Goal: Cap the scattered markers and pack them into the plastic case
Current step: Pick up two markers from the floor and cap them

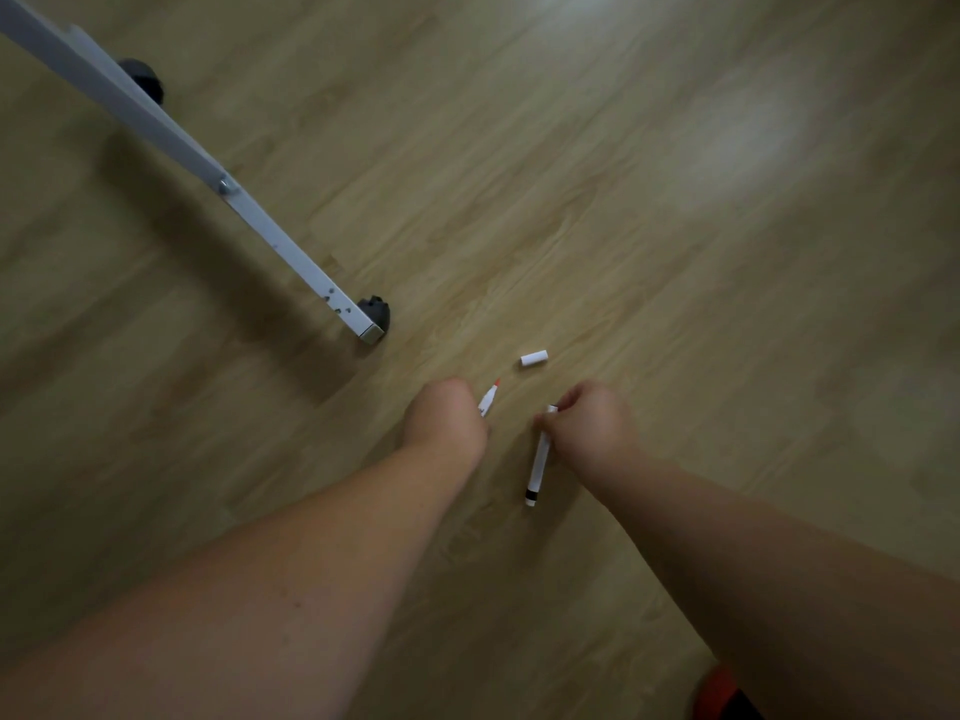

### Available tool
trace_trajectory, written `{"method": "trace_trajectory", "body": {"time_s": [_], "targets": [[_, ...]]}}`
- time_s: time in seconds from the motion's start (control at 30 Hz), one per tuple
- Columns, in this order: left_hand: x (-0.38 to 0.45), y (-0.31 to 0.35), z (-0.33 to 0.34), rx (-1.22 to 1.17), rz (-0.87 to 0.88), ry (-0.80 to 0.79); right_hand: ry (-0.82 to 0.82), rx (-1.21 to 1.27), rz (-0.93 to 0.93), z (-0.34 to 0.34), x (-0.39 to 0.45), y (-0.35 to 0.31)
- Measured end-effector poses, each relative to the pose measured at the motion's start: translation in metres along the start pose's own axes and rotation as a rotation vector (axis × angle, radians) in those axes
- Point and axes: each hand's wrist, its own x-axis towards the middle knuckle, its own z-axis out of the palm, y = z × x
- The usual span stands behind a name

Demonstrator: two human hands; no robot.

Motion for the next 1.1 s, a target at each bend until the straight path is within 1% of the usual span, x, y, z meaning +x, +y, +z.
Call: {"method": "trace_trajectory", "body": {"time_s": [0.1,0.17,0.23,0.33,0.4,0.47,0.53,0.63,0.7,0.77,0.8,0.87,0.93,0.97,1.03,1.1], "targets": [[0.003,0.000,-0.001,-0.015,0.004,-0.007,0.014,-0.054,-0.030,-0.007,0.002,-0.004],[0.006,-0.001,-0.003,-0.114,-0.019,-0.033,0.038,-0.047,-0.072,-0.015,0.002,-0.011],[0.007,-0.003,-0.008,-0.305,-0.046,-0.053,0.094,-0.063,-0.188,-0.020,0.005,-0.023],[0.009,-0.002,-0.019,-0.652,-0.072,-0.084,0.165,-0.196,-0.396,-0.020,0.015,-0.041],[0.012,-0.001,-0.027,-0.858,-0.104,-0.117,0.146,-0.297,-0.474,-0.016,0.023,-0.050],[0.016,0.000,-0.033,-0.993,-0.120,-0.151,0.098,-0.426,-0.504,-0.012,0.029,-0.055],[0.018,0.000,-0.039,-1.044,-0.120,-0.186,0.050,-0.520,-0.515,-0.010,0.031,-0.057],[0.018,0.005,-0.048,-1.091,-0.087,-0.224,0.021,-0.560,-0.516,-0.010,0.032,-0.057],[0.017,0.006,-0.055,-1.124,-0.076,-0.232,0.032,-0.449,-0.474,-0.015,0.028,-0.057],[0.015,0.006,-0.063,-1.137,-0.074,-0.221,0.045,-0.183,-0.364,-0.026,0.021,-0.058],[0.013,0.006,-0.067,-1.141,-0.074,-0.217,0.024,-0.025,-0.284,-0.032,0.017,-0.060],[0.006,0.006,-0.076,-1.146,-0.072,-0.222,-0.110,0.298,-0.083,-0.049,0.004,-0.062],[0.000,0.006,-0.084,-1.142,-0.065,-0.229,-0.306,0.601,0.120,-0.062,-0.007,-0.065],[-0.006,0.007,-0.089,-1.136,-0.061,-0.239,-0.386,0.707,0.210,-0.070,-0.014,-0.065],[-0.012,0.009,-0.097,-1.131,-0.049,-0.246,-0.492,0.833,0.346,-0.081,-0.022,-0.068],[-0.020,0.011,-0.105,-1.138,-0.032,-0.251,-0.559,0.912,0.437,-0.093,-0.033,-0.073]]}}
